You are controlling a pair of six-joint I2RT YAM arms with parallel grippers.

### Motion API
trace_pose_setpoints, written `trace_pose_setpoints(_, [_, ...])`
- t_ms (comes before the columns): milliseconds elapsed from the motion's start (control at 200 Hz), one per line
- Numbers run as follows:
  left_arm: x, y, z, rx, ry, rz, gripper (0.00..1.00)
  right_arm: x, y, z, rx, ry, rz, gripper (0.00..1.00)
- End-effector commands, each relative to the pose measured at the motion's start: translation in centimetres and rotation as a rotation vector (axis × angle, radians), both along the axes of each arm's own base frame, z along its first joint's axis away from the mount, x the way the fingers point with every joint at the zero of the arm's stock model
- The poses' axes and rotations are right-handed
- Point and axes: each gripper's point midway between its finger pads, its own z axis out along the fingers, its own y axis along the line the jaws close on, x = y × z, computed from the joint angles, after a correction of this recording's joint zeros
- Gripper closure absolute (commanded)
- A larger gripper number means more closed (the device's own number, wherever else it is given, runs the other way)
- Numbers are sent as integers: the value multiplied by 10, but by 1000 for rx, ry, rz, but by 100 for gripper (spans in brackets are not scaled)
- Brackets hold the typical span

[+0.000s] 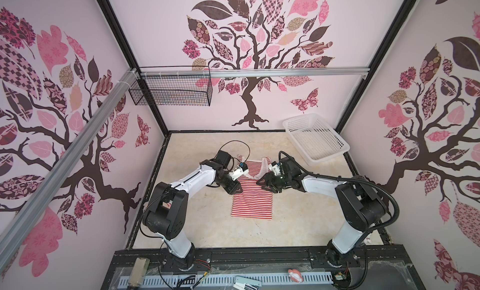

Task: Fold and stack tank tops
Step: Smooth out the tank top at the center of the table.

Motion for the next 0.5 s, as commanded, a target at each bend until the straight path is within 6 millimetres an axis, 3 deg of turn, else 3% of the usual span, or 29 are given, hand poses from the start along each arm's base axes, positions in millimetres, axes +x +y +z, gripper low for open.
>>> trace_pose_setpoints(0, [-1,-2,-5,-23,10,-9,69,0,22,7,46,-13,65,48])
trace_pose_setpoints(190, [-14,2,-19,-1,90,-23,70,2,41,-6,39,7,100,49])
trace_pose_setpoints(495, [-25,10,-49,58,169,2,71,19,33,-31,-3,36,64,51])
